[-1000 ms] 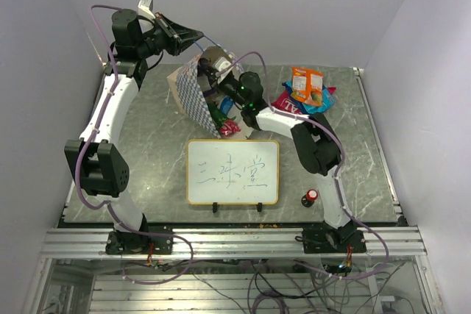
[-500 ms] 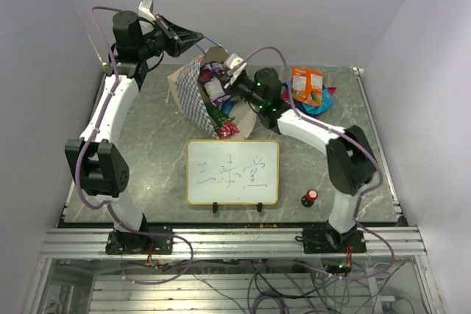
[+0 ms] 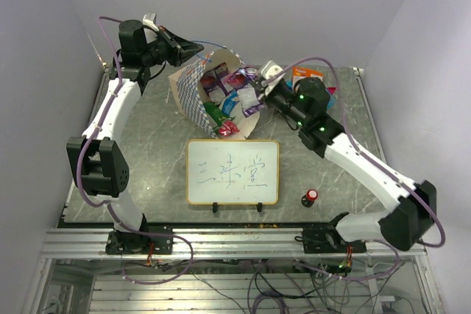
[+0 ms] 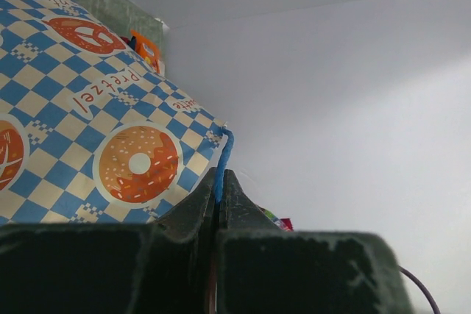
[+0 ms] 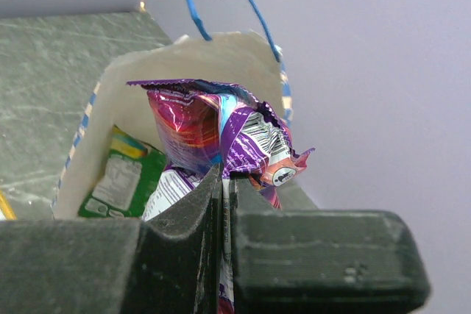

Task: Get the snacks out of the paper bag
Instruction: Place the snack at the center of the board.

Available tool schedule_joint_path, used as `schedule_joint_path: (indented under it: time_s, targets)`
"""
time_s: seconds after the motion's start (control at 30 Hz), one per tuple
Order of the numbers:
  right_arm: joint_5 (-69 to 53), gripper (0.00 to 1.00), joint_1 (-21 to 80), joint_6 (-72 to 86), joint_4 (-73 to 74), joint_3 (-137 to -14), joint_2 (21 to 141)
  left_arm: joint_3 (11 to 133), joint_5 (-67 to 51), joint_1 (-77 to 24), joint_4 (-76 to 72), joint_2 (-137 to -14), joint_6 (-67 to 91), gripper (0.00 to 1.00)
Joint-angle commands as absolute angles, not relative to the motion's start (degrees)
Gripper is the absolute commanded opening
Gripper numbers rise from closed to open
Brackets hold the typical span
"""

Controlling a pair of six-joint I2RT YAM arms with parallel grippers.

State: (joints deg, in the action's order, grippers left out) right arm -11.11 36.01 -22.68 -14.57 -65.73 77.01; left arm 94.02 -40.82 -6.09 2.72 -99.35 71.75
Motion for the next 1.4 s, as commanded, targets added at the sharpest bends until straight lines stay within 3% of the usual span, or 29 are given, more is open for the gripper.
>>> schedule_joint_path:
  time_s: [0.0, 0.13, 0.23, 0.37, 0.5, 0.87, 1.1, 1.37]
  targets:
    - [-1.67, 0.00, 34.85, -25.50, -5.90, -66.77, 69.27, 95.41, -39.70, -5.45, 3.40, -98.66, 70.10, 0.07]
    - [14.11, 0.00, 29.14, -16.43, -5.49, -65.04, 66.12, 95.38, -39.87, -5.45, 4.28, -98.79, 69.72, 0.07]
    - [19.90, 0.00, 15.69, -1.09, -1.29, -64.96, 65.48, 96.01, -39.86, -5.45, 6.70, -98.81, 67.85, 0.07]
    - [16.45, 0.00, 2.70, 13.29, 8.24, -64.72, 68.63, 95.80, -40.39, -5.45, 7.78, -98.63, 67.41, 0.07]
    - [10.78, 0.00, -4.09, 19.68, 13.08, -61.65, 73.16, 96.50, -40.77, -5.45, 8.73, -98.89, 66.75, 0.07]
    - [-4.14, 0.00, -15.85, 29.04, -1.69, -45.69, 82.19, 96.29, -42.00, -6.41, 6.37, -98.53, 66.26, 0.07]
    - [-5.24, 0.00, -18.60, 31.84, -5.06, -46.09, 89.05, 95.14, -41.57, -8.36, 8.49, -97.30, 63.02, 0.07]
    - [-4.80, 0.54, -20.04, 29.61, 2.62, -48.38, 87.72, 93.19, -40.42, -9.85, 12.86, -94.97, 58.36, 0.07]
